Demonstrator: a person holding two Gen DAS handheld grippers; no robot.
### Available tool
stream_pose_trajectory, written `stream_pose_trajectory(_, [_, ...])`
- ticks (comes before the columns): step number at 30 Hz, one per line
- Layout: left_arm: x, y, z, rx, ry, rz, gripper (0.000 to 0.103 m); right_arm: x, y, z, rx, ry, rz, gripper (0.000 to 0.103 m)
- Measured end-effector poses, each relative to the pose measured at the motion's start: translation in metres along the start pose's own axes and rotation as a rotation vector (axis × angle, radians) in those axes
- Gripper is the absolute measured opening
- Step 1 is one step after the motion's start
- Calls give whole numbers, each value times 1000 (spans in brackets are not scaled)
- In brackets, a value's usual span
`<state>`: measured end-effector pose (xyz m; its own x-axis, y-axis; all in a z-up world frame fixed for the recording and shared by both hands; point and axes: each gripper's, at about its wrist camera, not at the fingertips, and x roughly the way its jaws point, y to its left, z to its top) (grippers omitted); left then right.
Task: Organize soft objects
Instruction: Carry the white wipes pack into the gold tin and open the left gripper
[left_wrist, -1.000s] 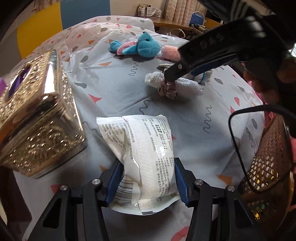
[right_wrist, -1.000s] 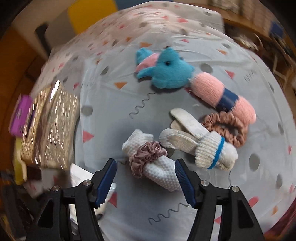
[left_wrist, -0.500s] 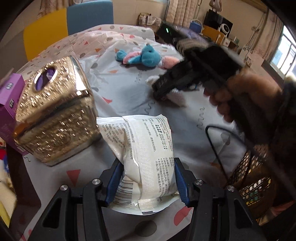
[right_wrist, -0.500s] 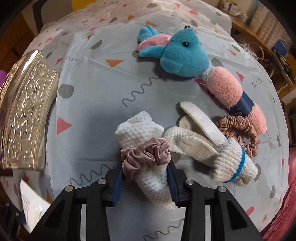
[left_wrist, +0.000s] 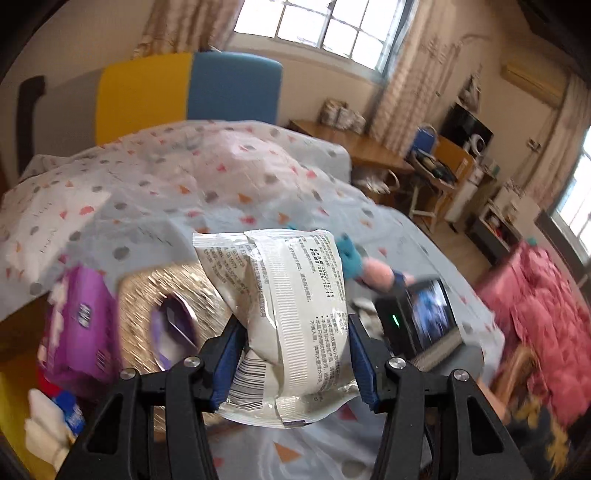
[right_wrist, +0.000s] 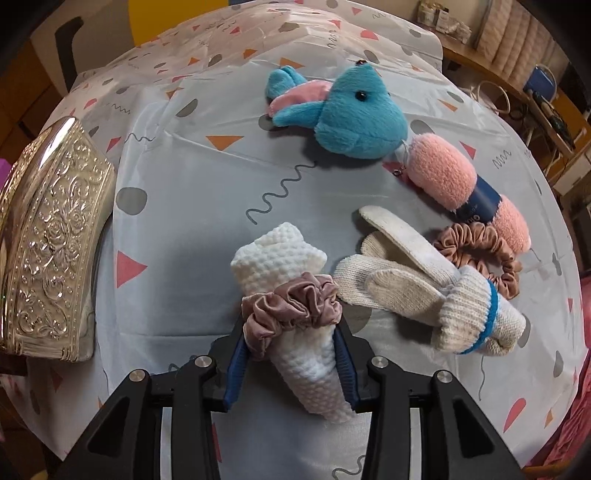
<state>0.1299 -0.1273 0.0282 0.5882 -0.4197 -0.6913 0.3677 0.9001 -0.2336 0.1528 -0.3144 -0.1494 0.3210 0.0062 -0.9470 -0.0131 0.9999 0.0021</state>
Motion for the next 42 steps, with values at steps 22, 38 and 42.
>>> stream_pose_trajectory(22, [-91,302,-93,-605,-43,346,55,3,18,-7,-57,-14,-33,44])
stream_pose_trajectory(38, [-30,324,-82,-665,39,372,70,2,21,-10,-72,-21,-40,44])
stream_pose_trajectory(42, [-45,315,-85,-631,12,423,70,3,19,-8,-81,-22,-39,44])
